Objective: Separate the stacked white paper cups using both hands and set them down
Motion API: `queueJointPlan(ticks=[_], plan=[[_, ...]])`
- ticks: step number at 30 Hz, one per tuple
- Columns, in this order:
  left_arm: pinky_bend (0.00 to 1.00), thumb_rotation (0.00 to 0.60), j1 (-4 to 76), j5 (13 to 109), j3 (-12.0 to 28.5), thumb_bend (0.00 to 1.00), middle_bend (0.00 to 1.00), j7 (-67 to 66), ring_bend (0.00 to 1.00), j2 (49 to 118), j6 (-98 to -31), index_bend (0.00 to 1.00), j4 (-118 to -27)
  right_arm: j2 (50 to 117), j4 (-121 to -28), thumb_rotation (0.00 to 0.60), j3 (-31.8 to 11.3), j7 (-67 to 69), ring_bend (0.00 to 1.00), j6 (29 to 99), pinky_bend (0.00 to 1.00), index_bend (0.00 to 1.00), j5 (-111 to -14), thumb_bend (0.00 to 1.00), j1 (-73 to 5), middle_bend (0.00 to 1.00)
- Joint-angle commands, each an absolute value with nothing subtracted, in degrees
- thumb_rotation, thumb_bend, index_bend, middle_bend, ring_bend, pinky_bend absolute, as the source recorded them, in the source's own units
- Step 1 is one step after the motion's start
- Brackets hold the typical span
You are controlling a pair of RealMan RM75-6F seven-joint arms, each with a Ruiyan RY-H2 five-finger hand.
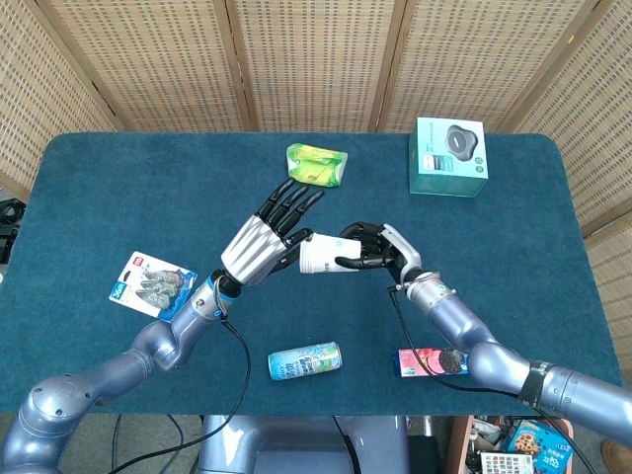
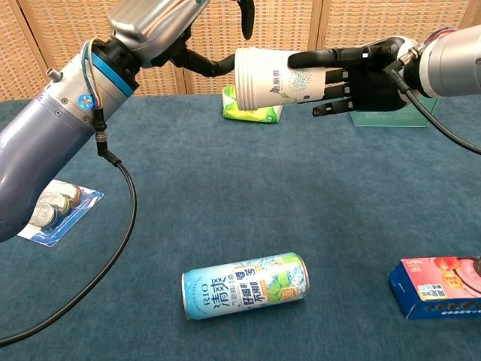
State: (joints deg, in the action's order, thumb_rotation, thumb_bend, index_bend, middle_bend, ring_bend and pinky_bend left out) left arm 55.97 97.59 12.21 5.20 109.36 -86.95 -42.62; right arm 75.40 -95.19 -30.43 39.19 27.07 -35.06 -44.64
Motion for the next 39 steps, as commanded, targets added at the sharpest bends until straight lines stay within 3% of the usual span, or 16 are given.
queueJointPlan(ticks=[1,15,30,39], plan=[[0.0,0.6,56.08,97.36,12.07,0.36,0.0,5.22,0.0,109.5,-86.89,0.54,-42.47,75.46,-95.03,0.6,-30.39,39.23,0.51,26.9,0.64,0.58,-35.13,0.54,-44.62,0.61],[0.0,0.6,56.88,96.38,11.64,0.47,0.0,4.62,0.0,109.9,-86.39,0.65,-42.88,75.76,-94.12,0.6,-30.45,39.69,0.51,26.1,0.64,0.58,-36.13,0.54,-44.02,0.61],[0.0,0.6,55.97,95.84,10.83,0.48,0.0,4.25,0.0,108.64,-87.36,0.7,-43.69,74.71,-93.89,0.6,-30.6,39.76,0.51,25.65,0.64,0.58,-37.51,0.54,-42.96,0.61],[0.0,0.6,52.44,95.61,10.03,0.49,0.01,6.84,0.0,105.23,-91.27,0.71,-43.39,72.9,-92.98,0.6,-31.42,40.94,0.51,24.74,0.64,0.58,-38.26,0.55,-41.17,0.61]])
